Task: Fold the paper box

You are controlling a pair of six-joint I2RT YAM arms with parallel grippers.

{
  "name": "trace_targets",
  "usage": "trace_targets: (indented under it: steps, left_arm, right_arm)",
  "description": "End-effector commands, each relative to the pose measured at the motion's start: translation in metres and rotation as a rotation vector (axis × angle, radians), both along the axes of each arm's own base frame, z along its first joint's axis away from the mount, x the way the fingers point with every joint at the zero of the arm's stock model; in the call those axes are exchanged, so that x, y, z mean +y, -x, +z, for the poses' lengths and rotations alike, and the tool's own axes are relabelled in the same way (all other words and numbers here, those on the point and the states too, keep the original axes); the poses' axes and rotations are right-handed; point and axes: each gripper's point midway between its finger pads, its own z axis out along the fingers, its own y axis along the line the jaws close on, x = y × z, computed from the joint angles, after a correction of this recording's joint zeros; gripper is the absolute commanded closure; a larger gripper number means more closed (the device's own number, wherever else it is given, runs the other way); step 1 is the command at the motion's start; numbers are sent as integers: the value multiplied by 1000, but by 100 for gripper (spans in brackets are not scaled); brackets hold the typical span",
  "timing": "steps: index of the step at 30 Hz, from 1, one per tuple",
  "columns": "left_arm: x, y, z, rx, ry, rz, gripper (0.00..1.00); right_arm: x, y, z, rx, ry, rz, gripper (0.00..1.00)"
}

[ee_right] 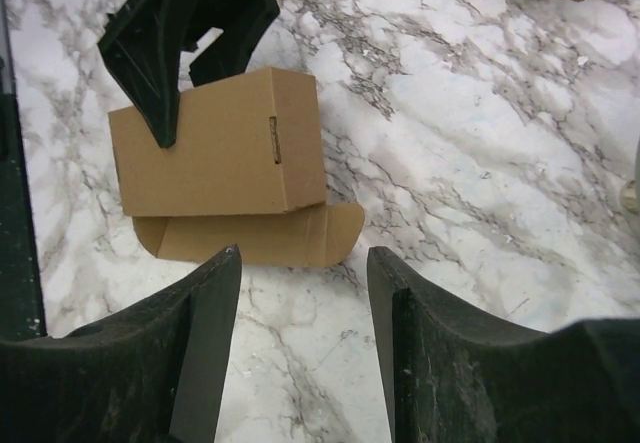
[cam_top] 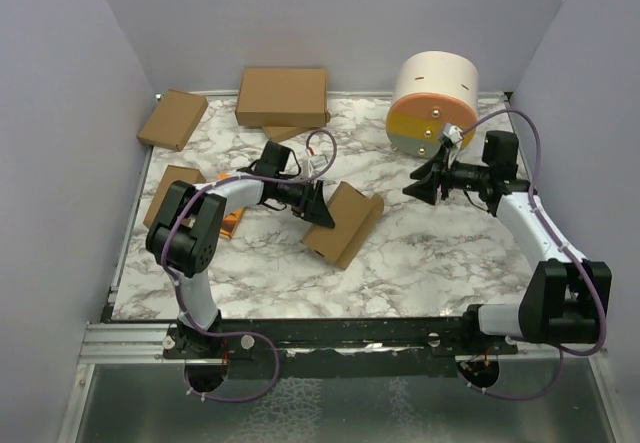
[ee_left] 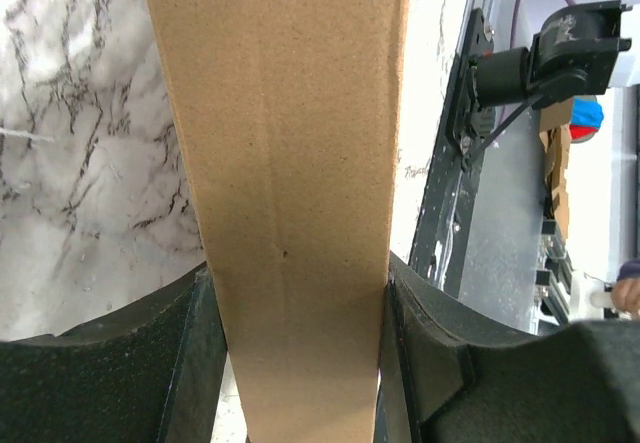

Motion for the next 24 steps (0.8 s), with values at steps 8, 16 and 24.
trace_targets:
  steps: [8,16,24]
  left_arm:
    - [7,9,-25,53,-76,-77,62]
    - [8,9,-31,72,-94,-106,62]
    - [7,7,-35,92,-99,-130,62]
  right_arm:
    - [-1,33,-35,25,-191,94,29]
    - [-1,34,-68,165,-245,20,16]
    - [-4,8,-88,348,-280,-92,22]
